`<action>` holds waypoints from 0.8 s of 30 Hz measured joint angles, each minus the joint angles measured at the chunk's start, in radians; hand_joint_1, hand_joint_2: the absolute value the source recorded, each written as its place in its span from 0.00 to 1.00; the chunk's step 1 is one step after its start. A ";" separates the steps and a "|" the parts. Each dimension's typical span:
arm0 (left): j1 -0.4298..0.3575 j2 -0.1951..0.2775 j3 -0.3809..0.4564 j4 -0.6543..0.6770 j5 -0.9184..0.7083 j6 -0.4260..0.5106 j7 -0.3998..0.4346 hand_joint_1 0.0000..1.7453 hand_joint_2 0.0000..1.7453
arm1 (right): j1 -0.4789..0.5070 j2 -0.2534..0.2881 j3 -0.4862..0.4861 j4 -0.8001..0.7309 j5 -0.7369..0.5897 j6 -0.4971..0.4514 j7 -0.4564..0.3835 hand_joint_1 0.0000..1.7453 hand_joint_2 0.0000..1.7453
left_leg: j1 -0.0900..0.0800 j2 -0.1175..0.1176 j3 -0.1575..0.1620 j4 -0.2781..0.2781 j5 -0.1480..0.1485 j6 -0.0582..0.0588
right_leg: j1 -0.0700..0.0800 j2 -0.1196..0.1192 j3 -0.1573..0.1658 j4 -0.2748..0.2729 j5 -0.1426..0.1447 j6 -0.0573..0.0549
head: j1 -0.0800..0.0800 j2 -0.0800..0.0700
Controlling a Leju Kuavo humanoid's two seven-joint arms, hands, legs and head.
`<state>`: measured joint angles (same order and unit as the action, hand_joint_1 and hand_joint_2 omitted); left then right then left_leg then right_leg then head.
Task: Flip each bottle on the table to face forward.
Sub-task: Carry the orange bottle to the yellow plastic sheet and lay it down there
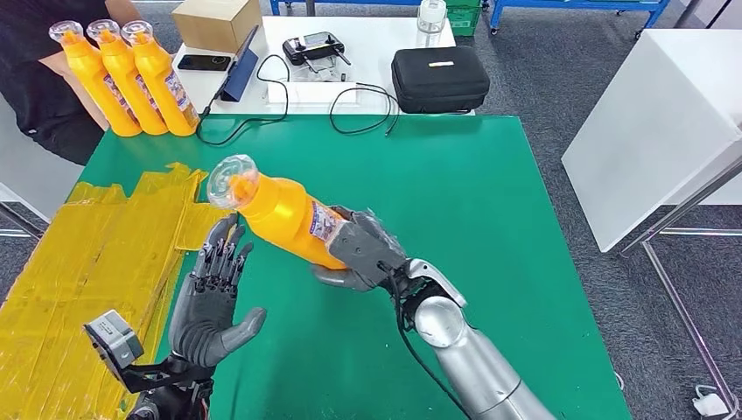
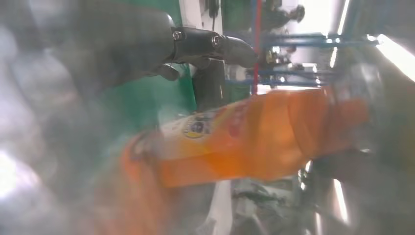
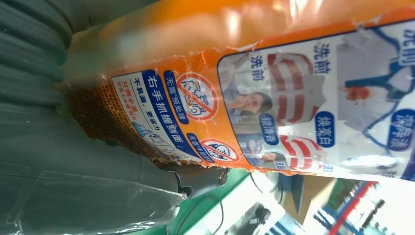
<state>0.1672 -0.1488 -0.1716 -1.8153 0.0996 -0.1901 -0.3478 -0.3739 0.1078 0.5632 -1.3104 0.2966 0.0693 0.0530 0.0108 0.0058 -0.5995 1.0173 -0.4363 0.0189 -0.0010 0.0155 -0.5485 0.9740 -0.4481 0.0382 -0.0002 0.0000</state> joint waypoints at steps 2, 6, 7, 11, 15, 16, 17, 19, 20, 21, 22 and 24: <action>-0.001 0.000 0.000 0.001 -0.033 0.033 -0.007 0.00 1.00 | -0.007 0.012 0.019 0.021 0.010 -0.008 0.005 1.00 1.00 | 0.000 0.000 0.000 0.000 0.000 0.000 | 0.000 0.000 0.000 0.000 0.000 0.000 | 0.000 0.000; -0.002 0.000 0.001 0.001 -0.060 0.063 -0.012 0.00 1.00 | -0.010 0.027 0.051 0.043 0.025 -0.016 0.009 1.00 1.00 | 0.000 0.000 0.000 0.000 0.000 0.000 | 0.000 0.000 0.000 0.000 0.000 0.000 | 0.000 0.000; -0.002 0.000 0.001 0.001 -0.061 0.068 -0.012 0.00 1.00 | -0.010 0.030 0.058 0.046 0.031 -0.017 0.010 1.00 1.00 | 0.000 0.000 -0.001 0.000 0.000 0.000 | 0.000 0.000 0.000 0.000 0.000 0.000 | 0.000 0.000; 0.000 -0.001 0.006 0.001 -0.062 0.090 -0.012 0.00 1.00 | -0.011 0.041 0.099 0.056 0.084 -0.026 0.019 1.00 1.00 | 0.000 0.000 -0.001 0.000 0.000 0.000 | 0.000 0.000 -0.001 0.000 0.000 0.000 | 0.000 0.000; 0.001 -0.002 0.015 0.001 -0.059 0.097 -0.012 0.00 1.00 | -0.010 0.053 0.146 0.057 0.123 -0.032 0.028 1.00 1.00 | 0.000 -0.001 -0.001 0.000 0.000 0.000 | 0.000 0.000 -0.001 0.000 0.000 0.000 | 0.000 0.000; 0.002 -0.003 0.017 0.001 -0.058 0.099 -0.012 0.00 1.00 | -0.010 0.055 0.155 0.058 0.129 -0.032 0.028 1.00 1.00 | 0.000 -0.001 -0.001 0.000 0.000 0.000 | 0.000 0.000 -0.001 0.000 0.000 0.000 | 0.000 0.000; 0.002 -0.004 0.021 0.001 -0.057 0.102 -0.012 0.00 1.00 | -0.010 0.057 0.165 0.058 0.136 -0.033 0.029 1.00 1.00 | 0.000 -0.001 -0.001 0.000 0.000 0.000 | 0.000 0.000 -0.001 0.000 0.000 0.000 | 0.000 0.000; 0.003 -0.006 0.029 0.001 -0.051 0.106 -0.012 0.00 1.00 | -0.009 0.062 0.188 0.058 0.152 -0.033 0.029 1.00 1.00 | 0.000 -0.001 -0.001 0.000 0.000 0.000 | 0.000 0.000 -0.001 0.000 0.000 0.000 | 0.000 0.000; 0.004 -0.007 0.034 0.001 -0.048 0.108 -0.012 0.00 1.00 | -0.008 0.064 0.200 0.058 0.157 -0.033 0.029 1.00 1.00 | 0.000 -0.001 -0.001 0.000 0.000 0.000 | 0.000 0.000 -0.001 0.000 0.000 0.000 | 0.000 0.000; 0.005 -0.008 0.038 0.001 -0.046 0.108 -0.012 0.00 1.00 | -0.007 0.066 0.211 0.058 0.160 -0.033 0.030 1.00 1.00 | 0.000 -0.001 -0.001 0.000 0.000 0.000 | 0.000 0.000 -0.001 0.000 0.000 0.000 | 0.000 0.000; 0.006 -0.009 0.042 0.001 -0.044 0.108 -0.012 0.00 1.00 | -0.006 0.068 0.222 0.058 0.162 -0.033 0.030 1.00 1.00 | 0.000 -0.001 -0.001 0.000 0.000 0.000 | 0.000 -0.001 -0.001 0.000 0.000 0.000 | 0.000 0.000; 0.009 -0.010 0.051 0.001 -0.039 0.108 -0.012 0.00 1.00 | -0.009 0.069 0.245 0.058 0.160 -0.033 0.030 1.00 1.00 | 0.000 -0.002 -0.001 0.000 0.000 0.000 | 0.000 -0.001 -0.001 0.000 0.000 0.000 | 0.000 0.000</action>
<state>0.1759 -0.1590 -0.1205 -1.8146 0.0608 -0.0824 -0.3601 -0.3831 0.1767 0.8080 -1.2527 0.4566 0.0360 0.0828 0.0109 0.0041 -0.6005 1.0173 -0.4362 0.0187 -0.0010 0.0145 -0.5494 0.9741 -0.4482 0.0382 -0.0001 0.0000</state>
